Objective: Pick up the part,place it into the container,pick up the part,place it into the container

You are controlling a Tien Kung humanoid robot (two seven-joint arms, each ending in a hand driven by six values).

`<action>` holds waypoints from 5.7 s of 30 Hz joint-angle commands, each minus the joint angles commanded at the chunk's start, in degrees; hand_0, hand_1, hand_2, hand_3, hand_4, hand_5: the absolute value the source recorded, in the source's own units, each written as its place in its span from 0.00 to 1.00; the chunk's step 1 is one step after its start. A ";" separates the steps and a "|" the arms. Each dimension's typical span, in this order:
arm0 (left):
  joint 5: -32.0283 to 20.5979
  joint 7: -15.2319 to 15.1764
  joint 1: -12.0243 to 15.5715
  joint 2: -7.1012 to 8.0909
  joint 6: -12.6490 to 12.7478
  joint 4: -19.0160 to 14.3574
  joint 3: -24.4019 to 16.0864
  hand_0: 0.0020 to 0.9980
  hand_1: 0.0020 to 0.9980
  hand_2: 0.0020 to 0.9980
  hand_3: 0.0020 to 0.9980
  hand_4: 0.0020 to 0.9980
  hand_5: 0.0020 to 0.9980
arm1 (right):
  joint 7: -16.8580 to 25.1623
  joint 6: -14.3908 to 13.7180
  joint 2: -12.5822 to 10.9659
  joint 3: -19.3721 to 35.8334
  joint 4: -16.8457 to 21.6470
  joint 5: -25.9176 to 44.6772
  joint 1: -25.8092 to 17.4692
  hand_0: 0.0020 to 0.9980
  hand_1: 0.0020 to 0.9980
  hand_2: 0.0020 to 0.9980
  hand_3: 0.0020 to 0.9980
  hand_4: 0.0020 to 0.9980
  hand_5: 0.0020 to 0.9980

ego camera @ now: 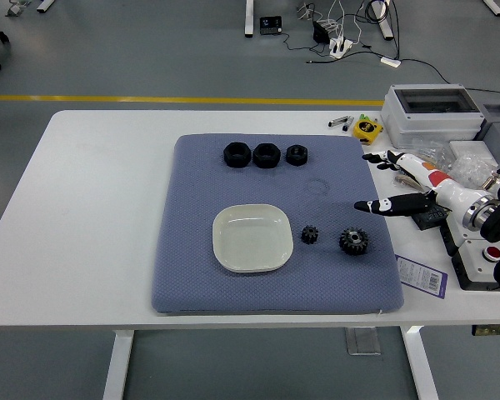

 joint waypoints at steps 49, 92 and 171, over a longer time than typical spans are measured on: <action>-1.06 -0.04 0.03 0.00 0.23 0.00 0.70 0.71 0.64 0.67 0.58 0.62 0.76 | 7.35 -7.05 1.53 -33.81 -18.63 -4.77 16.55 0.68 0.65 0.68 0.64 0.93 0.23; -1.77 -0.09 -0.26 0.00 0.15 0.00 0.63 0.72 0.64 0.67 0.58 0.62 0.76 | 10.45 -12.28 4.90 -38.08 -9.93 -9.11 24.17 0.44 0.37 0.39 0.39 0.25 0.00; -0.02 0.45 0.62 0.38 0.37 0.00 0.34 0.71 0.64 0.68 0.58 0.63 0.75 | 7.85 -12.09 9.99 -43.39 -24.11 -6.04 24.53 0.53 0.62 0.70 0.65 0.80 0.14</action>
